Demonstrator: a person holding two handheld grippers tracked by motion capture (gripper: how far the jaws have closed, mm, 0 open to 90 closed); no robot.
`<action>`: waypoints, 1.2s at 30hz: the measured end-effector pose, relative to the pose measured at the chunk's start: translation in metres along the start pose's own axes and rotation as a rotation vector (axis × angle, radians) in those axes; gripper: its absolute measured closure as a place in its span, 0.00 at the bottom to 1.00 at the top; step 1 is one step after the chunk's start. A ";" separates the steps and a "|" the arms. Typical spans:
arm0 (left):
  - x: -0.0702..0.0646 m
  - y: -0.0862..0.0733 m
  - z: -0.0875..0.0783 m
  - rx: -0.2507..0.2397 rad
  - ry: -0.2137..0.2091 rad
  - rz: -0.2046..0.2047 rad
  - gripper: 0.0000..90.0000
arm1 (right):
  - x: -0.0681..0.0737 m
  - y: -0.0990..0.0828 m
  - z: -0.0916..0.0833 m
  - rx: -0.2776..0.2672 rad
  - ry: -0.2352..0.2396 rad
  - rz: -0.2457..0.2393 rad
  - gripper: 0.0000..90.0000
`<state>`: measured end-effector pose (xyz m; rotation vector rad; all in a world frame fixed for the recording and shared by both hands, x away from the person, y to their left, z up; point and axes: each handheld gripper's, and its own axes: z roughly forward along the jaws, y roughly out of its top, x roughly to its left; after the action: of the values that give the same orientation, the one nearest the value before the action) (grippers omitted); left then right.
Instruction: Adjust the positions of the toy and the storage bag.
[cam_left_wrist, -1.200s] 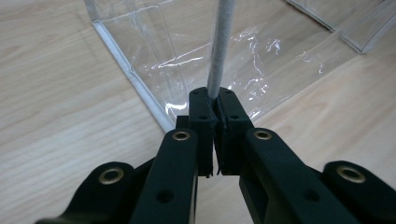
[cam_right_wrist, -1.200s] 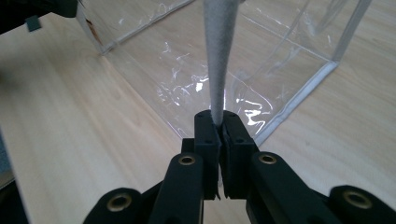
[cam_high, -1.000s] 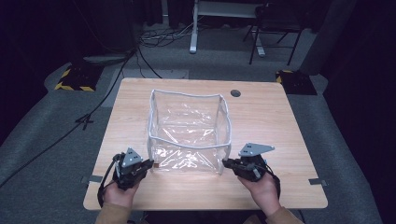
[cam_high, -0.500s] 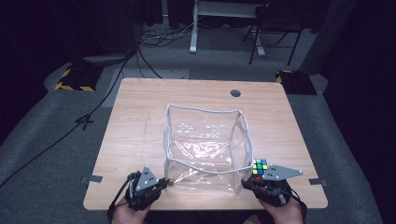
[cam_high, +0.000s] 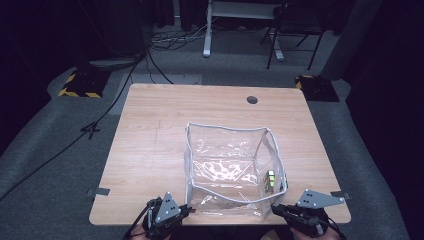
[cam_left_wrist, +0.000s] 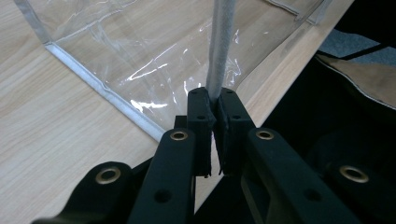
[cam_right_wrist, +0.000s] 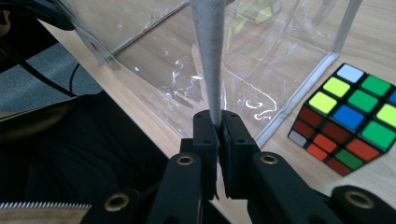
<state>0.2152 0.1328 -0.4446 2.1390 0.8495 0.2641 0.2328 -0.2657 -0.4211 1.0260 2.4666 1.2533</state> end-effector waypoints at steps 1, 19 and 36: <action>0.000 0.000 0.000 0.012 -0.001 0.015 0.94 | 0.000 -0.002 -0.002 -0.002 -0.002 -0.001 0.95; 0.014 -0.016 -0.028 0.004 -0.064 -0.001 0.46 | -0.006 -0.016 -0.024 -0.039 -0.032 -0.036 0.54; 0.105 -0.021 -0.001 -0.008 0.182 -0.238 0.40 | -0.053 0.013 -0.004 -0.087 -0.253 0.107 0.38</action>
<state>0.2835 0.2117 -0.4692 2.0045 1.1954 0.3409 0.2767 -0.2979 -0.4156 1.2241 2.1759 1.1675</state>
